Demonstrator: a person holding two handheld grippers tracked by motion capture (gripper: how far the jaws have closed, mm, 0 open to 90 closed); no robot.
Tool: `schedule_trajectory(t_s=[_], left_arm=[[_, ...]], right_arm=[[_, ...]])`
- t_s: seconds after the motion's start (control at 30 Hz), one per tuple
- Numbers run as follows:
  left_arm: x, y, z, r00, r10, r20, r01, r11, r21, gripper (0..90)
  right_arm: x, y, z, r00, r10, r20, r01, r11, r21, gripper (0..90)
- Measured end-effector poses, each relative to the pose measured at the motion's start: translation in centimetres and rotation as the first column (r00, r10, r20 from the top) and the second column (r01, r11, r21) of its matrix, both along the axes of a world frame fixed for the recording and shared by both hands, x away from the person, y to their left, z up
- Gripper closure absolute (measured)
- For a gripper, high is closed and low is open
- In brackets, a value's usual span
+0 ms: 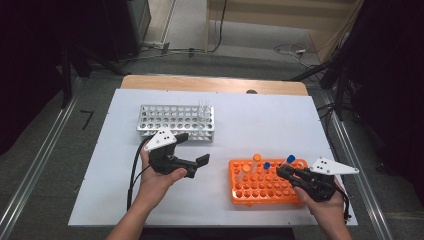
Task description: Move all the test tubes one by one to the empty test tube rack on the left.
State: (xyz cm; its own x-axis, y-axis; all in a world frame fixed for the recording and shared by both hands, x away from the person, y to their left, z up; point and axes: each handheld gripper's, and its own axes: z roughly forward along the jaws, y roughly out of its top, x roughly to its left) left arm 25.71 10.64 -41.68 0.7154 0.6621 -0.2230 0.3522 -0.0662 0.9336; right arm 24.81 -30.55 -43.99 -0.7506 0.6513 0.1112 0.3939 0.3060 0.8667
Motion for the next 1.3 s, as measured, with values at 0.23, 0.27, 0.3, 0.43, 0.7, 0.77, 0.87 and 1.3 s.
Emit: schedule_trajectory(t_s=[0.23, 0.27, 0.3, 0.43, 0.7, 0.77, 0.87, 1.3], left_arm=[[-0.4, -0.6, 0.3, 0.9997, -0.024, 0.006, 0.024, 0.9997, -0.002, 0.2], [-0.4, -0.7, 0.3, 0.9996, -0.028, 0.009, 0.028, 0.9996, -0.003, 0.2], [-0.5, -0.7, 0.4, 0.9995, -0.031, 0.009, 0.031, 0.9995, 0.000, 0.2], [-0.7, -1.1, 0.4, 0.9989, -0.045, 0.011, 0.045, 0.9990, 0.000, 0.2], [-1.0, -2.2, 0.6, 0.9964, -0.084, 0.008, 0.084, 0.9964, -0.007, 0.2], [-1.1, -2.5, 0.6, 0.9953, -0.096, 0.010, 0.096, 0.9953, -0.011, 0.5], [-1.3, -3.0, 0.6, 0.9931, -0.117, 0.011, 0.117, 0.9931, -0.008, 2.2], [-1.9, -4.7, 0.5, 0.9837, -0.179, 0.020, 0.179, 0.9838, -0.010, 7.5]], right_arm=[[-0.8, 0.9, 0.5, 0.9977, 0.067, 0.005, -0.067, 0.9977, 0.000, 75.0], [-0.9, 1.1, 0.6, 0.9970, 0.077, 0.005, -0.077, 0.9970, 0.000, 75.0], [-1.0, 1.2, 0.6, 0.9963, 0.086, 0.004, -0.086, 0.9963, 0.002, 75.0], [-1.2, 1.9, 0.6, 0.9935, 0.114, 0.007, -0.114, 0.9935, 0.007, 75.0], [-1.5, 3.2, 0.7, 0.9868, 0.162, -0.004, -0.162, 0.9866, 0.020, 75.0], [-1.6, 3.6, 0.7, 0.9844, 0.176, -0.004, -0.176, 0.9842, 0.018, 75.0], [-1.8, 4.2, 0.7, 0.9810, 0.194, -0.006, -0.194, 0.9809, 0.018, 75.1], [-1.9, 6.7, 0.4, 0.9704, 0.240, -0.024, -0.240, 0.9707, 0.012, 75.1]])
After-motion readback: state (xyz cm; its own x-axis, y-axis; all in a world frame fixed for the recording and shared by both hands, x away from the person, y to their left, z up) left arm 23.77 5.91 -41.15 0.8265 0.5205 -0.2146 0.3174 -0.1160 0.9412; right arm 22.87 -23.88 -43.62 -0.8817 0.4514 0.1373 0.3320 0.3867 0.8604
